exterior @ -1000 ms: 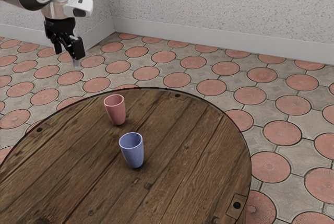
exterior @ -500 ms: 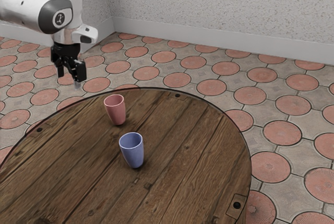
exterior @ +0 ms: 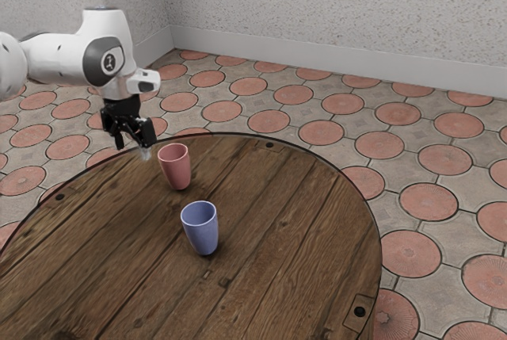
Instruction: Place the left cup onto the right cup
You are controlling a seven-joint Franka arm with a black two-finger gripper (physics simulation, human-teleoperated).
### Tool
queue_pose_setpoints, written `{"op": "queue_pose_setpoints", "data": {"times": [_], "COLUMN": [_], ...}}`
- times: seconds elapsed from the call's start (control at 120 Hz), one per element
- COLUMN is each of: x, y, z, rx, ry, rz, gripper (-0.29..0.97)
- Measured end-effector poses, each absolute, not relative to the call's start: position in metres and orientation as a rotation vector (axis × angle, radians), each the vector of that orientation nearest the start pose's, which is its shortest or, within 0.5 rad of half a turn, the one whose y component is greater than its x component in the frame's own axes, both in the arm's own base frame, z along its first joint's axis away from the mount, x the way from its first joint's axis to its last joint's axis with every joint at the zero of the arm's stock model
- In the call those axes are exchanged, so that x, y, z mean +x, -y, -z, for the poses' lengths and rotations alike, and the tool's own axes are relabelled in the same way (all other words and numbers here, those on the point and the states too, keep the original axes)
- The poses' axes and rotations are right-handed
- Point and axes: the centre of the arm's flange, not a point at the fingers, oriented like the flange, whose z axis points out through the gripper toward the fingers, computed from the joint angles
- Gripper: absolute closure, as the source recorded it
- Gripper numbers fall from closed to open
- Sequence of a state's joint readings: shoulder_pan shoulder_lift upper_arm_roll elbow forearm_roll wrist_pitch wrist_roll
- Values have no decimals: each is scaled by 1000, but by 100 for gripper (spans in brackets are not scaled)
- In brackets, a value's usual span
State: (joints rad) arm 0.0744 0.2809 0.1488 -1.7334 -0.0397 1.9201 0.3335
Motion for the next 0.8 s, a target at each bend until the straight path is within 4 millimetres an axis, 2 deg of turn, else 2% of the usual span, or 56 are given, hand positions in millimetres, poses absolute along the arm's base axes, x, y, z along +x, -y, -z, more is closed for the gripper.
{"op": "queue_pose_setpoints", "data": {"times": [0.242, 0.442, 0.567, 0.8], "x": [640, 674, 689, 700], "y": [-134, -151, -159, -169], "z": [-395, -395, -383, -354], "rx": [-3135, -3100, -3092, -3106], "ry": [-161, -150, -140, -102], "rz": [-57, 40, 65, 104], "gripper": [0, 0, 0, 0]}}
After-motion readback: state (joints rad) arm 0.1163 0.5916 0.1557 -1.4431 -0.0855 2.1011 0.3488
